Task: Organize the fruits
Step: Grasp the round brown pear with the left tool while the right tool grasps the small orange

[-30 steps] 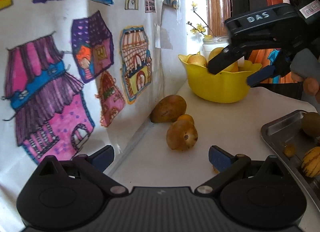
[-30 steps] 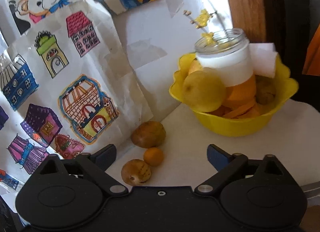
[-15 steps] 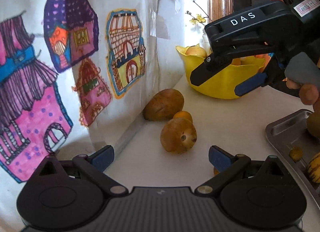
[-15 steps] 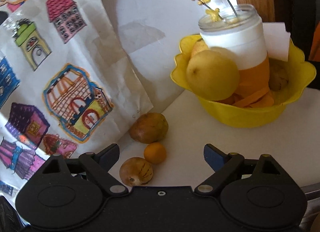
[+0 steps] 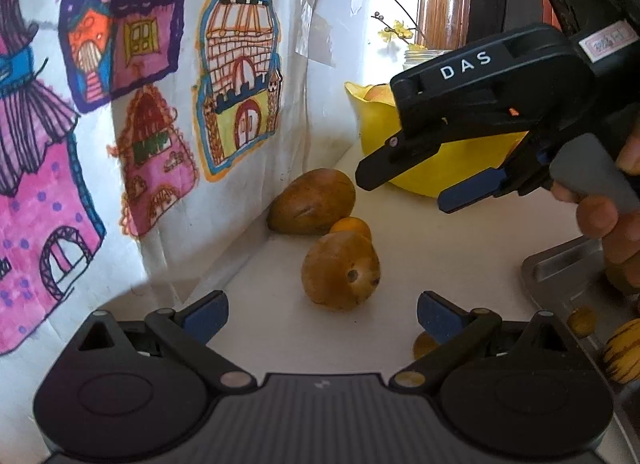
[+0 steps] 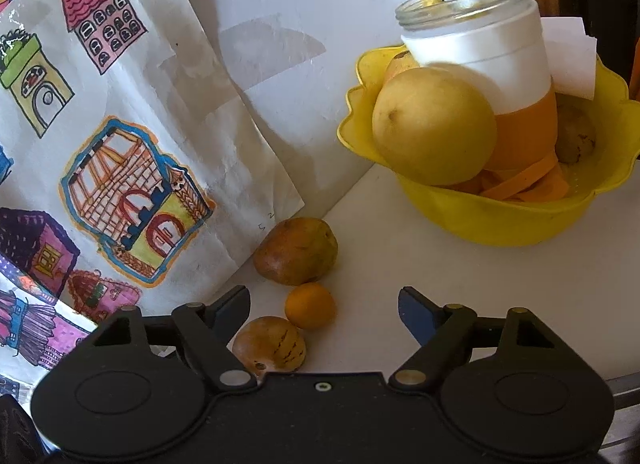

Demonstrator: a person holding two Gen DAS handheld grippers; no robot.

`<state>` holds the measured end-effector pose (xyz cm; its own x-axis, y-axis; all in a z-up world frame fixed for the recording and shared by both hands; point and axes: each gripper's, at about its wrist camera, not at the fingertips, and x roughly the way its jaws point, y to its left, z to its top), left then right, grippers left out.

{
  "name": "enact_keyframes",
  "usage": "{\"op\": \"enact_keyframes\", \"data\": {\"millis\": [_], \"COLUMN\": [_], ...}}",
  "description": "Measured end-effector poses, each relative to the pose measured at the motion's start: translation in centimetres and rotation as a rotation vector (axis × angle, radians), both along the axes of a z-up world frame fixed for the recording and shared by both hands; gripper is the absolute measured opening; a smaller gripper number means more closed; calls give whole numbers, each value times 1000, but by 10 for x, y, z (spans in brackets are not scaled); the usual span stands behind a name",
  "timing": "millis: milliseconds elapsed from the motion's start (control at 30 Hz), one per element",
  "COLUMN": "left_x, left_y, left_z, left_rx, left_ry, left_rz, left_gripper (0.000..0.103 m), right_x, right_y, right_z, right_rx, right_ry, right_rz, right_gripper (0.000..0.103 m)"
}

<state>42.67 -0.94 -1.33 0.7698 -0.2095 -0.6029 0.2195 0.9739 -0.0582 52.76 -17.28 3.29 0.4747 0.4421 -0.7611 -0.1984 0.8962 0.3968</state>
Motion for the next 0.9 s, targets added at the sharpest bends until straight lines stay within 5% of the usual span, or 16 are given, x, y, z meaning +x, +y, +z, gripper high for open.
{"op": "enact_keyframes", "data": {"millis": [333, 633, 900], "left_x": [-2, 13, 19], "left_y": [1, -7, -9], "left_z": [1, -5, -13], "left_rx": [-12, -26, -51], "left_ry": [-10, -27, -12], "left_rz": [28, 31, 32], "left_gripper": [100, 85, 74], "right_x": [6, 18, 23], "right_y": [-4, 10, 22], "right_z": [-3, -12, -21], "right_rx": [42, 60, 55], "right_ry": [21, 72, 107], "right_rz": [-51, -32, -7], "right_gripper": [76, 54, 53]}}
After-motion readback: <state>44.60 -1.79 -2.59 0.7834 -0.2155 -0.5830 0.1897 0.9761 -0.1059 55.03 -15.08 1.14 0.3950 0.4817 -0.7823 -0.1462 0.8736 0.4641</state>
